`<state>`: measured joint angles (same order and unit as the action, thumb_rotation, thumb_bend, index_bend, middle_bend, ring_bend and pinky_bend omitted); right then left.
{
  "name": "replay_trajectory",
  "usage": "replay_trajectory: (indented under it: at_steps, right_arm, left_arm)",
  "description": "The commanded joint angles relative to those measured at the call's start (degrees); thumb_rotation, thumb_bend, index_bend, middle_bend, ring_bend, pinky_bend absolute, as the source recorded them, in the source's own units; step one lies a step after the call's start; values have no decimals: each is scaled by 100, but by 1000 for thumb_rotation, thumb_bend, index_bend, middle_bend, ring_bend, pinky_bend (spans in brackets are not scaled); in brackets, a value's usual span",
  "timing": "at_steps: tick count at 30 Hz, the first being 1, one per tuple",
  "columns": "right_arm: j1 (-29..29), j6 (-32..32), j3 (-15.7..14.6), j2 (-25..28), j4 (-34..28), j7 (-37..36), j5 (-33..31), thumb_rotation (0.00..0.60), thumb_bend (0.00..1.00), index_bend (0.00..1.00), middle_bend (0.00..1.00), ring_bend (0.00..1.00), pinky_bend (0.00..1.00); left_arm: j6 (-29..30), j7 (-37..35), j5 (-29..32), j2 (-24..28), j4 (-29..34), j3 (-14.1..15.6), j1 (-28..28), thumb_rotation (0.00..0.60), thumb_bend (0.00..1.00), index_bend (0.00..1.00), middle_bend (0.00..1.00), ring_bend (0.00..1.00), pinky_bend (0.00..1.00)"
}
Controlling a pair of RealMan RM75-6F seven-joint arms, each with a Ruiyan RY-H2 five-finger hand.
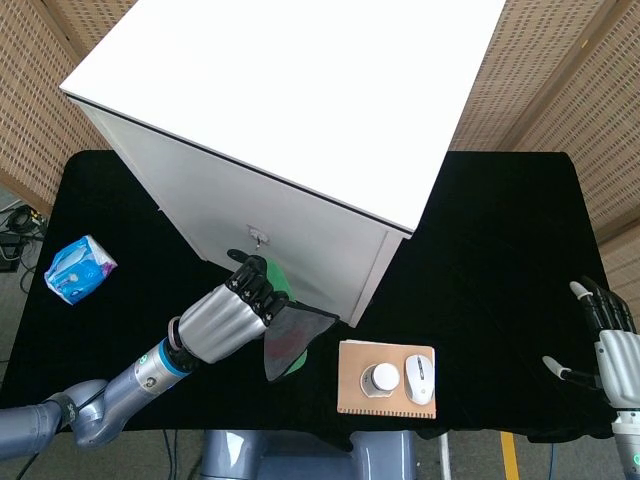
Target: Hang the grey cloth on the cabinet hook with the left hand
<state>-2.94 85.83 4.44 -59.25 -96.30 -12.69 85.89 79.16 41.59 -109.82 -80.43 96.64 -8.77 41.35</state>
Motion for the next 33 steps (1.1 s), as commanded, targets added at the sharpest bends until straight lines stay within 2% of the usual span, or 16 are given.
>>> replay_trajectory:
  at_steps: [1,11,33]
  right_arm:
    - [-1,-5,1,-1,3,0,-7,600,78,0,0,0,0]
    - [3,0,7,17,7,-59,-7,600,78,0,0,0,0]
    - [8,-4,-5,24,-21,-47,5,600,78,0,0,0,0]
  left_arm:
    - [-67,28,26,-19,11,-36,22,600,477,617,786,564,444]
    - [-295,77,217,-156,-31,-207,95,600,476,617,786,564,444]
    - [-462,213,279,-339,-60,-320,181,600,472,617,786,564,439]
